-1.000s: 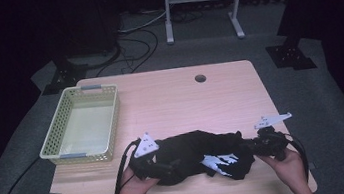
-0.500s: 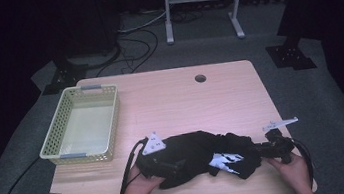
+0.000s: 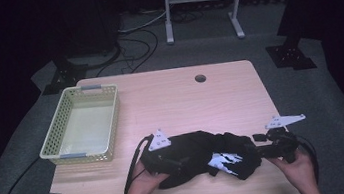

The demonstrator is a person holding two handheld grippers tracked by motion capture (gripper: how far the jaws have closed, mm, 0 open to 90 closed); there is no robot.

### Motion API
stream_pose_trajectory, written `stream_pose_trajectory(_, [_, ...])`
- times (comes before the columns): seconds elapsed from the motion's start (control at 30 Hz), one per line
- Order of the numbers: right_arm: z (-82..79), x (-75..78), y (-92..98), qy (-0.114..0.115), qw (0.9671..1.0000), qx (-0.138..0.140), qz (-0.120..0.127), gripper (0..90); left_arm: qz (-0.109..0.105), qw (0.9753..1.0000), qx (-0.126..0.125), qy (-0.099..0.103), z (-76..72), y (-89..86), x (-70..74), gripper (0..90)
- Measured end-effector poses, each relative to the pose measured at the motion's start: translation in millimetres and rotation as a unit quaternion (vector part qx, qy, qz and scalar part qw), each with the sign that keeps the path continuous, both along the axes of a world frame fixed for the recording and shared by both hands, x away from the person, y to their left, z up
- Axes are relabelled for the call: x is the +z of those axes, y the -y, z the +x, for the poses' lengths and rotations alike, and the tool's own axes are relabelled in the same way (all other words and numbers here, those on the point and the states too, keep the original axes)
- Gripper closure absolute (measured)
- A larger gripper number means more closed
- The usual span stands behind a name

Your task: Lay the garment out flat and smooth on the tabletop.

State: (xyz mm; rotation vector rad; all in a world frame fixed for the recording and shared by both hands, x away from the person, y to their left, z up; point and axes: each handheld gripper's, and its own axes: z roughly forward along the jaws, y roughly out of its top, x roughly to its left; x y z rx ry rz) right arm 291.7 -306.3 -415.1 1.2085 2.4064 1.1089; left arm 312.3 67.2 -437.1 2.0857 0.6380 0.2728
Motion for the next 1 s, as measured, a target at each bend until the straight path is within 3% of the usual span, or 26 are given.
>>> stream_pose_trajectory(0.1, [1.8, -4.5, -16.8, 0.001, 0.9994, 0.027, -0.020, 46.1, 0.005, 1.0000, -0.007, -0.002, 3.1, 6.7, -3.0, 12.2])
stream_pose_trajectory(0.2, [8.7, -14.8, -30.4, -0.020, 0.9986, 0.040, -0.028, 46.7, 0.015, 0.9997, -0.011, -0.013, 7.7, 11.7, -8.5, 12.3])
stream_pose_trajectory(0.5, [30.1, -44.3, -58.8, -0.065, 0.9950, 0.070, -0.029, 47.1, 0.056, 0.9964, -0.020, -0.061, 20.9, 12.6, -27.7, 12.2])
stream_pose_trajectory(0.67, [32.9, -47.9, -68.8, -0.063, 0.9944, 0.082, -0.020, 47.1, 0.072, 0.9938, -0.018, -0.083, 21.1, 4.9, -34.1, 12.2])
stream_pose_trajectory(1.0, [16.3, -50.8, -94.7, -0.052, 0.9911, 0.121, -0.015, 46.0, 0.089, 0.9919, -0.013, -0.090, 3.7, -22.7, -31.0, 12.2])
